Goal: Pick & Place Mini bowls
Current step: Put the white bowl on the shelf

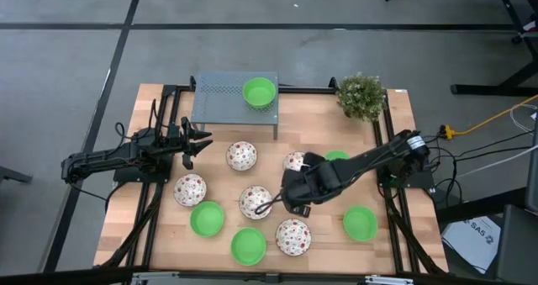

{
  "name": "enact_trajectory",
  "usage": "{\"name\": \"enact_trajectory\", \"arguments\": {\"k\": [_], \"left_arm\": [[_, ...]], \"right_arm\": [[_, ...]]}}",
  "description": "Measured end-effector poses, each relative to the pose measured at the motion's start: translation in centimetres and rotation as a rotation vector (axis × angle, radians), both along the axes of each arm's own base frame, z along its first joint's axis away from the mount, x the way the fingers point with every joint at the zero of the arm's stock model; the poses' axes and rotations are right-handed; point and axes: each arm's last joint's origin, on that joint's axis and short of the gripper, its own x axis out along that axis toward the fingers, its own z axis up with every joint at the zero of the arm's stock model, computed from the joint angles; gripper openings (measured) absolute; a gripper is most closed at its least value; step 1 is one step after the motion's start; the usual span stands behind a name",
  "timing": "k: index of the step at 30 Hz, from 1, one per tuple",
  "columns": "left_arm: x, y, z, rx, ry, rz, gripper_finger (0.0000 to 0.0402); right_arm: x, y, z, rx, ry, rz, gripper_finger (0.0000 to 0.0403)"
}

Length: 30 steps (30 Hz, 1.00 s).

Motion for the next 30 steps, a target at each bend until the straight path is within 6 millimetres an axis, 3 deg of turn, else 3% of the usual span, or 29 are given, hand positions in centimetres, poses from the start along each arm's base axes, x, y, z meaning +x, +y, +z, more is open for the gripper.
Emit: {"name": "enact_trajectory", "arguments": {"k": [10, 30], "left_arm": [[0.0, 0.0, 0.0, 0.000, 0.000, 0.000, 0.0125], [0.0, 0.0, 0.0, 0.000, 0.000, -0.001, 0.0125]], "right_arm": [[-0.2, -0.4, -4.7, -0.095, 0.062, -0.006, 0.0191], [0.0, -0.9, -10.7, -0.149, 0.040, 0.147, 0.0191]]}}
